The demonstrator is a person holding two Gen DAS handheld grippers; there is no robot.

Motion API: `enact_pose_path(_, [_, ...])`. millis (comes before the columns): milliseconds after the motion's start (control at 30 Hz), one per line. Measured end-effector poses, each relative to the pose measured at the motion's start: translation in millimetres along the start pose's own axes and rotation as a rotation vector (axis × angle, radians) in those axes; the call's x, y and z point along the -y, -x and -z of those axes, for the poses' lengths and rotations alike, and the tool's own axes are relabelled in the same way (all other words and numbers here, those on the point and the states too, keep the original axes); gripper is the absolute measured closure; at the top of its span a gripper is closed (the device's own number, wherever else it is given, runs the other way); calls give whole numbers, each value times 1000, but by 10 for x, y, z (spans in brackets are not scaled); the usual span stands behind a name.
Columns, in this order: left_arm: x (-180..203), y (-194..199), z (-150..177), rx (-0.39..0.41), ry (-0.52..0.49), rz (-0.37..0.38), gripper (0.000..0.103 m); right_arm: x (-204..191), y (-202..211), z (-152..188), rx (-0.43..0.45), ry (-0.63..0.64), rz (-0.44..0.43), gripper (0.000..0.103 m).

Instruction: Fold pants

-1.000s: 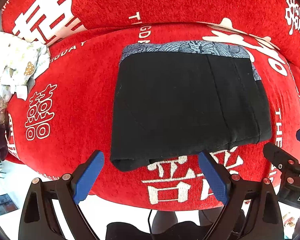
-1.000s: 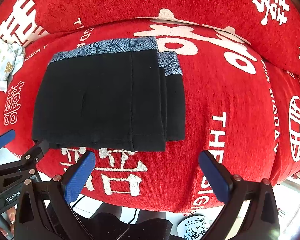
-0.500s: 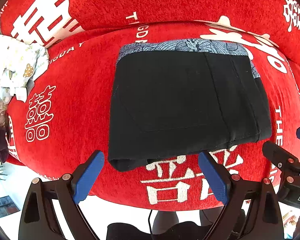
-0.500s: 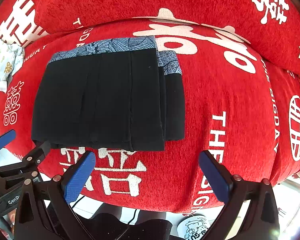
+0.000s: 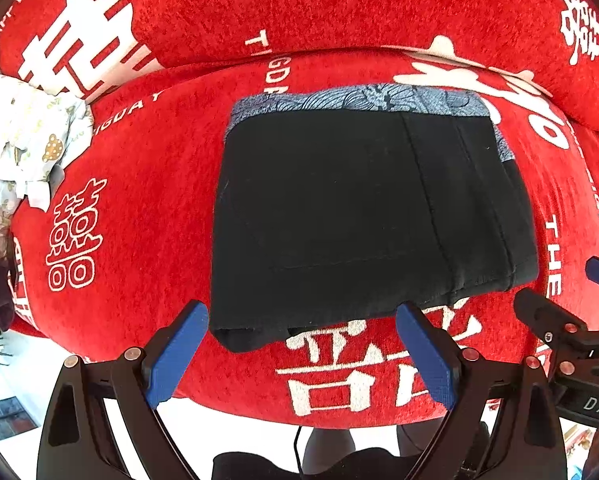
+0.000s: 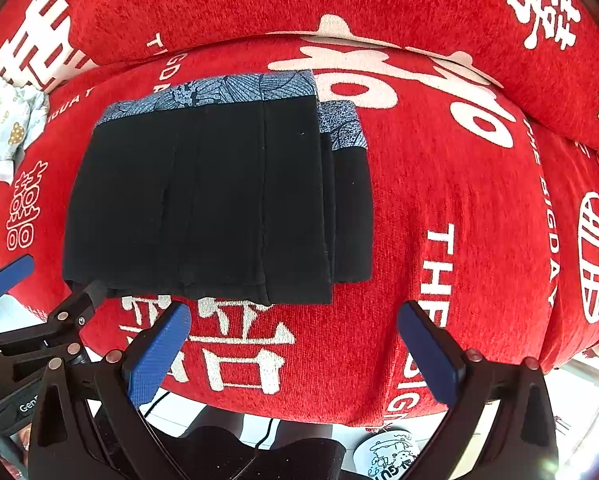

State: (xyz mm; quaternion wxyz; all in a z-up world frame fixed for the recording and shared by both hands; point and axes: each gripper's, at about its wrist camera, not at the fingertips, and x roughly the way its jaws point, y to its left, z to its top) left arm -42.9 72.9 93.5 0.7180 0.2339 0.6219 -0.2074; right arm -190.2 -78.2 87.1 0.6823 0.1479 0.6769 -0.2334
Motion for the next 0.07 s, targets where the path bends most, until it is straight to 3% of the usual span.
enact_pose_path(67, [1,3,-6,1,0,2,7,-1,-6,-2,-1,-2,0,0])
